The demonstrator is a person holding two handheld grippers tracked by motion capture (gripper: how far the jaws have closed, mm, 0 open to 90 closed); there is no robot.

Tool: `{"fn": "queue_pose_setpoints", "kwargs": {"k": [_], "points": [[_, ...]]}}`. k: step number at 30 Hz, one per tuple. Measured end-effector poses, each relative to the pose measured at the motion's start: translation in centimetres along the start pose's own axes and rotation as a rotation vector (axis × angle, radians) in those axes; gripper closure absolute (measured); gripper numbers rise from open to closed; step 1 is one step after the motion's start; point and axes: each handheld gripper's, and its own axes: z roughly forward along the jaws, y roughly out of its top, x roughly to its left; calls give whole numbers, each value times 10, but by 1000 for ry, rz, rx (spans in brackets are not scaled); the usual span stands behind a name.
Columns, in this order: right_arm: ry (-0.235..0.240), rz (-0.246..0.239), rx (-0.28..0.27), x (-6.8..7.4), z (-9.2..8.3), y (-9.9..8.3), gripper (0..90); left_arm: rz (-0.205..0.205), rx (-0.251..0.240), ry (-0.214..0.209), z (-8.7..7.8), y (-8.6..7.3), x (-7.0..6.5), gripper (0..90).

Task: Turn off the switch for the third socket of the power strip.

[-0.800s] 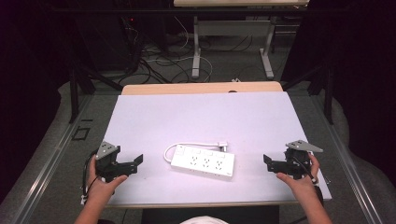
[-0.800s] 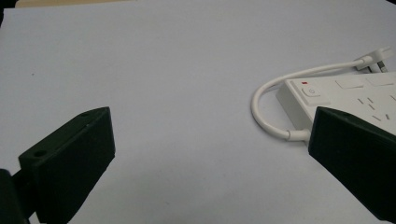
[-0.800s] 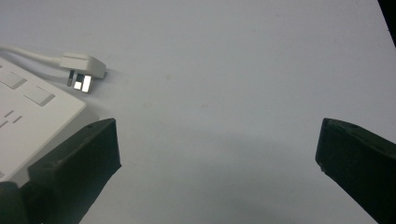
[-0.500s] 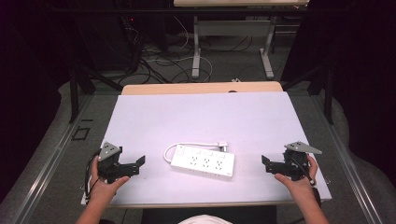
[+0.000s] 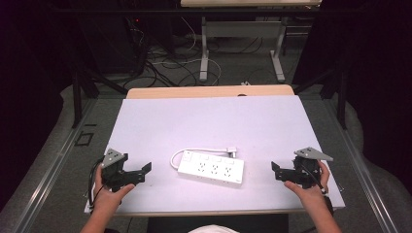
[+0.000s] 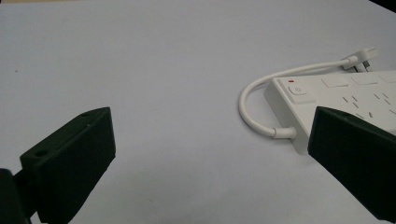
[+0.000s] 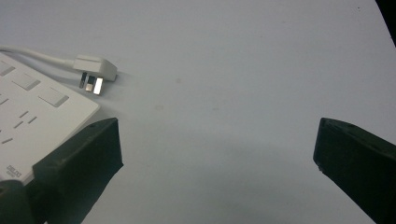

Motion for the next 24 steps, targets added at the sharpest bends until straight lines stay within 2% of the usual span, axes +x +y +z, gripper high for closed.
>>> {"fn": "queue_pose_setpoints", "kwargs": {"k": [11,18,19,20,24], "points": [[0,1,-6,2,0,1,30,-5,8,-6,2,-1,-1,14],[23,-6,1,6,-1,3,51,-12,7,-10,2,-1,-1,16],[25,-21,23,6,-3,3,57,-12,7,-10,2,-1,-1,16],[33,-27,4,8,-1,3,64,-12,7,-11,2,-1,-1,17],[40,-41,12,12,0,4,67,-13,13,-12,2,-1,-1,20]]}}
